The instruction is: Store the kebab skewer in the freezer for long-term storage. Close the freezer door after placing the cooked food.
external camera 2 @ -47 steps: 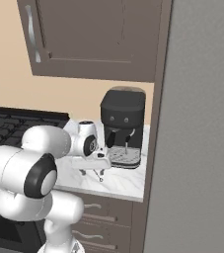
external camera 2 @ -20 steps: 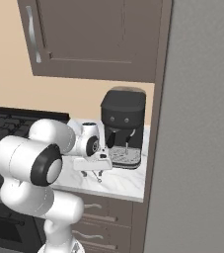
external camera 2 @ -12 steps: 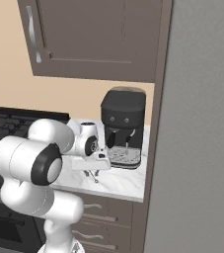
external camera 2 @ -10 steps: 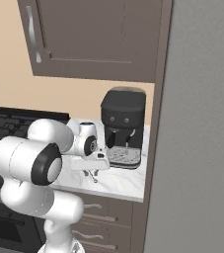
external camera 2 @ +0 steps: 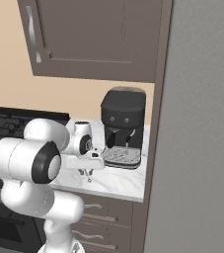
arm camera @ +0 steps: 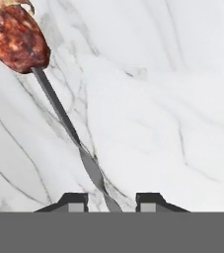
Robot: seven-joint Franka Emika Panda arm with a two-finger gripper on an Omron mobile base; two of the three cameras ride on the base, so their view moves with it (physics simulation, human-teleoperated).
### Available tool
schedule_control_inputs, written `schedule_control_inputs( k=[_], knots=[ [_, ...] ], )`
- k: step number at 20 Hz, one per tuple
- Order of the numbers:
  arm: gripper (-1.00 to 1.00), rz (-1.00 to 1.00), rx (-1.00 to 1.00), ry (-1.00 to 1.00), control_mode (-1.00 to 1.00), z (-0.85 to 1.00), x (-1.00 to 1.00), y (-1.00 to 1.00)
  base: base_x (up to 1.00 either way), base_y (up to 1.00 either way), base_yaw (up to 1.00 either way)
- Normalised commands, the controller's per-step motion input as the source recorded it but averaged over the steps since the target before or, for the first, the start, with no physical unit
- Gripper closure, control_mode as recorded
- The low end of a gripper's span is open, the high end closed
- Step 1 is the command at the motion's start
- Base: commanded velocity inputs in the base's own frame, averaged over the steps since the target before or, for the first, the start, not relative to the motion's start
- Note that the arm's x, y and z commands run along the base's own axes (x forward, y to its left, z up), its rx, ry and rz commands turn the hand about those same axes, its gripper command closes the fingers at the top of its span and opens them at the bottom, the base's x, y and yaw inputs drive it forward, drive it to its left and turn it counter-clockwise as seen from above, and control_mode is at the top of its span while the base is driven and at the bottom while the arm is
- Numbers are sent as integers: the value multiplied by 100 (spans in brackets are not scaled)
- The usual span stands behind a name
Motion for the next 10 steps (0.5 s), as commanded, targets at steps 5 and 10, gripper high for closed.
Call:
schedule_control_inputs(
  k=[5,10],
  knots=[
    [100,-24,0,0,-100,8,0,1,0,0,0],
    [100,-27,0,0,-100,32,0,5,0,0,0]
  ],
)
